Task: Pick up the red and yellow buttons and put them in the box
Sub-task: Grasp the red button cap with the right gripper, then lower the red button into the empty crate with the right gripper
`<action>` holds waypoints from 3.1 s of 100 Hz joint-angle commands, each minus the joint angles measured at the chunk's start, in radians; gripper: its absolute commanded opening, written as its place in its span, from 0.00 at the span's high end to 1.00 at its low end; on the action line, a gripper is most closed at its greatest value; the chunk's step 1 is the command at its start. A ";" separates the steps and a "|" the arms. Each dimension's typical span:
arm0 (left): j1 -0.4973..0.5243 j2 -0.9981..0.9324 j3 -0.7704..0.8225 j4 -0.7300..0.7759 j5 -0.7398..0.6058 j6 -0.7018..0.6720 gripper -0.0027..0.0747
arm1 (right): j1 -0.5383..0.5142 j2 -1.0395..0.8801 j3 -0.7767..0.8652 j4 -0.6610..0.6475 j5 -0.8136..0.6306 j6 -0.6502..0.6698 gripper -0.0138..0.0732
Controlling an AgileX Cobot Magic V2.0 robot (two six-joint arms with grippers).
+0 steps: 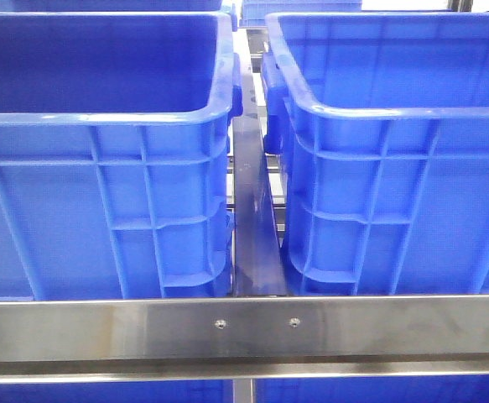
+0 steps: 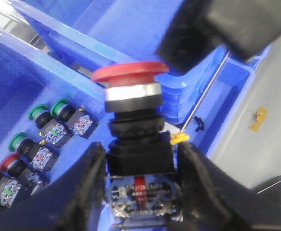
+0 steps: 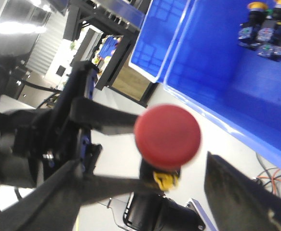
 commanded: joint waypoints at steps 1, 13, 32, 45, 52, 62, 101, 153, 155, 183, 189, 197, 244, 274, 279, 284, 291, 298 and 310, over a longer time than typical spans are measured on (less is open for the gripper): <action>-0.007 -0.022 -0.026 0.013 -0.067 0.000 0.99 | 0.014 0.012 -0.060 0.079 0.018 -0.023 0.21; -0.007 -0.022 -0.026 0.013 -0.067 0.000 0.99 | 0.023 0.054 -0.091 0.082 0.021 -0.023 0.21; -0.007 -0.022 -0.026 0.013 -0.067 0.001 0.99 | 0.026 0.103 -0.122 0.090 0.045 -0.023 0.21; -0.007 -0.022 -0.026 0.013 -0.067 0.008 0.99 | 0.026 0.125 -0.135 0.089 0.062 -0.023 0.21; -0.007 -0.022 -0.026 0.013 -0.067 0.008 0.99 | 0.026 0.134 -0.139 0.089 0.072 -0.023 0.21; -0.007 -0.022 -0.026 0.013 -0.067 0.008 0.99 | 0.026 0.143 -0.139 0.089 0.085 -0.023 0.23; -0.007 -0.022 -0.026 0.013 -0.067 0.008 0.99 | 0.026 0.152 -0.139 0.090 0.154 -0.023 0.69; -0.007 -0.022 -0.026 -0.010 -0.069 0.008 0.35 | 0.026 0.152 -0.139 0.090 0.109 -0.023 0.74; -0.007 -0.022 -0.026 -0.010 -0.068 0.006 0.35 | 0.026 0.152 -0.139 0.090 0.104 -0.023 0.74; 0.043 -0.071 -0.026 0.018 -0.058 -0.083 0.34 | 0.011 0.148 -0.139 0.090 0.030 -0.026 0.74; 0.069 -0.095 -0.026 0.018 -0.061 -0.090 0.34 | -0.007 0.147 -0.139 0.090 0.018 -0.026 0.74; 0.116 -0.137 -0.022 0.018 -0.061 -0.092 0.34 | -0.052 0.147 -0.139 0.090 0.015 -0.026 0.74; 0.598 -0.411 0.200 0.056 -0.117 -0.201 0.34 | -0.283 0.147 -0.139 0.089 0.035 -0.026 0.74; 0.789 -0.613 0.363 0.054 -0.143 -0.231 0.35 | -0.406 0.147 -0.139 0.062 -0.037 -0.027 0.74; 0.805 -0.637 0.388 0.054 -0.144 -0.231 0.38 | -0.415 0.148 -0.139 0.049 -0.074 -0.027 0.74; 0.815 -0.657 0.406 0.054 -0.144 -0.231 0.42 | -0.417 0.151 -0.139 0.043 -0.114 -0.027 0.74; 0.821 -0.677 0.422 0.054 -0.147 -0.235 0.50 | -0.417 0.158 -0.139 0.043 -0.191 -0.027 0.74; 0.821 -0.688 0.424 0.054 -0.147 -0.237 0.62 | -0.417 0.171 -0.139 0.044 -0.273 -0.027 0.74; 0.821 -0.693 0.424 0.054 -0.161 -0.239 0.89 | -0.417 0.215 -0.139 0.055 -0.366 -0.027 0.74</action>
